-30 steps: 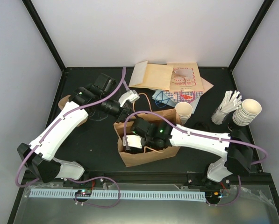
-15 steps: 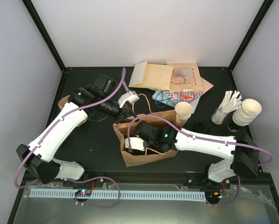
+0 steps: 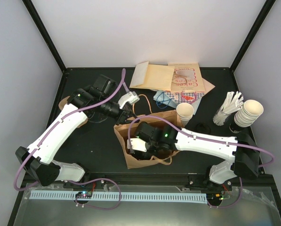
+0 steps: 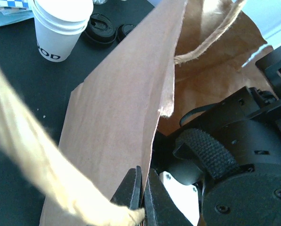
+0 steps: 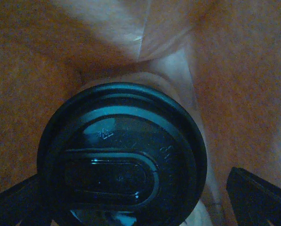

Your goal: Pack the takeout coffee

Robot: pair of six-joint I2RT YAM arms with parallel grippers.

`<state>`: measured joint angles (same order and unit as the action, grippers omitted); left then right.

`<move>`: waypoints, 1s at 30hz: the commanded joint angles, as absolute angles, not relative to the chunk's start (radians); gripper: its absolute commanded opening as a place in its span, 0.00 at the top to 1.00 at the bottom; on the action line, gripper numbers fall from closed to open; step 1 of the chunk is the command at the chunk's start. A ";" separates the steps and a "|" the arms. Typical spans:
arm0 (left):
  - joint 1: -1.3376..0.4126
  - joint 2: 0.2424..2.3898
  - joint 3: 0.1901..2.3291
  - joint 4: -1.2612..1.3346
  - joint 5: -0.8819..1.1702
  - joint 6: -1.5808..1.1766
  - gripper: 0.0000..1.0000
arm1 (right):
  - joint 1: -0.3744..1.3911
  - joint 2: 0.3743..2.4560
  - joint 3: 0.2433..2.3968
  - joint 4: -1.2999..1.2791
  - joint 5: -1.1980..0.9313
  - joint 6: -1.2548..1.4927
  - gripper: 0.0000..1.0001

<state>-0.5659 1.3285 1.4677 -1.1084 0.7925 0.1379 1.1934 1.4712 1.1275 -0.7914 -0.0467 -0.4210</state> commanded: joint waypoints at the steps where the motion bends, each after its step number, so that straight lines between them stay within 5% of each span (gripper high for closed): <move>1: -0.561 1.307 1.494 -1.120 0.796 0.144 0.98 | 1.186 1.435 1.161 -0.896 0.011 -0.407 0.00; 19: -0.557 1.294 1.503 -1.123 0.724 0.130 0.98 | 1.165 1.251 1.400 -0.869 0.156 -0.256 0.00; 30: -0.494 1.306 1.509 -1.068 0.713 0.064 0.98 | 1.152 1.217 1.596 -0.917 0.744 0.058 0.00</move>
<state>-0.5259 1.3106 1.4681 -1.1053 0.7177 0.1055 1.1614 1.2068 1.5200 -0.8803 0.4435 -0.1001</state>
